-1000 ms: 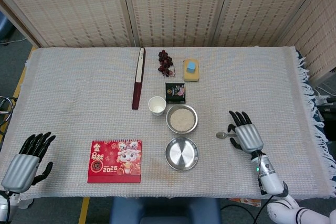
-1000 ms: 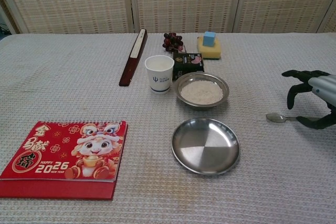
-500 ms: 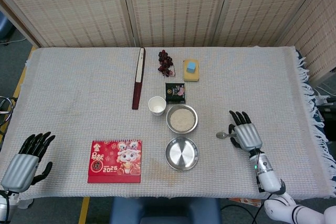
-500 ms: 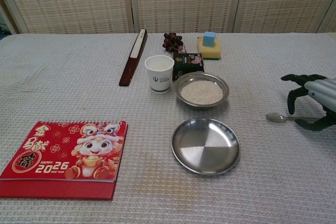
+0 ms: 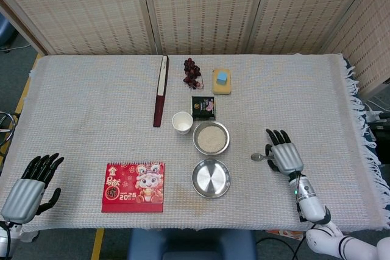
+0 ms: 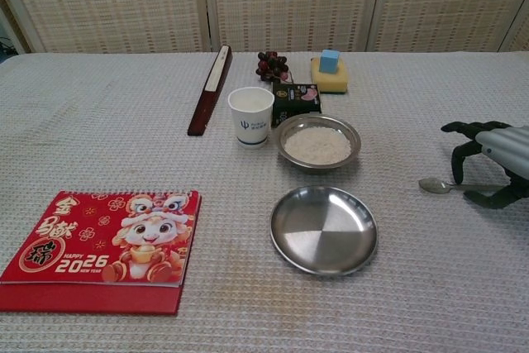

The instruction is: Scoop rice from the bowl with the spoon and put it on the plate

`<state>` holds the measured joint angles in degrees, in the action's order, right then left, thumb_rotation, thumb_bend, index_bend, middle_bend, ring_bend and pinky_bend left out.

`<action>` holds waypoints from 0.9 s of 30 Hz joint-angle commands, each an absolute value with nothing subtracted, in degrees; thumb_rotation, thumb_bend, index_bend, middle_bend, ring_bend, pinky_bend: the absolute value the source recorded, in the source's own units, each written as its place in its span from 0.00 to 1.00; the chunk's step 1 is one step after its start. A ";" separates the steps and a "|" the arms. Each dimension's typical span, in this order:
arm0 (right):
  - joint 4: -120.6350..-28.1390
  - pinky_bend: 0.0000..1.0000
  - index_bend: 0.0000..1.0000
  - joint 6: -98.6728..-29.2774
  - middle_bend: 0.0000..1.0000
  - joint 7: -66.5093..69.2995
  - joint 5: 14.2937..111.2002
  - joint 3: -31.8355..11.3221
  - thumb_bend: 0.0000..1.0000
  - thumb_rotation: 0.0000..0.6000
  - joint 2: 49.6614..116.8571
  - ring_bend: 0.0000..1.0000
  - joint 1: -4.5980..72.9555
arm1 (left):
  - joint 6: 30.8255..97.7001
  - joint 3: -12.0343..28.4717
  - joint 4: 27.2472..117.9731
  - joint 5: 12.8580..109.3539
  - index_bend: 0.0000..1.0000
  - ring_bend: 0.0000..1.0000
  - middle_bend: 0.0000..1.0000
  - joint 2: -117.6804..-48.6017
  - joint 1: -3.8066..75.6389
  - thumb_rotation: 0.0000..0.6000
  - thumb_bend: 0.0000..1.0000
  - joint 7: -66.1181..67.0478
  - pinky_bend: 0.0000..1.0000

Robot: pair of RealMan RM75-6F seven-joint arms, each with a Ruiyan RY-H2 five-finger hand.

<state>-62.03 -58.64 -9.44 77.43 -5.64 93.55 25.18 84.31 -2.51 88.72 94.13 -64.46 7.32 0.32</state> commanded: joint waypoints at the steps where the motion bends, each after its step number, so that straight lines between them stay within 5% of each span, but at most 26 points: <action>1: -62.17 0.00 0.52 -58.63 0.00 -9.61 77.22 -5.61 0.29 1.00 93.52 0.00 25.22 | 84.31 -2.52 88.77 94.15 0.00 0.00 0.00 -64.44 7.31 1.00 0.46 0.29 0.06; 27: -62.50 0.00 0.57 -58.52 0.00 -10.02 76.10 -5.32 0.29 1.00 93.87 0.00 25.43 | 85.07 -3.03 88.81 95.50 0.00 0.00 0.00 -64.34 7.07 1.00 0.46 0.23 0.06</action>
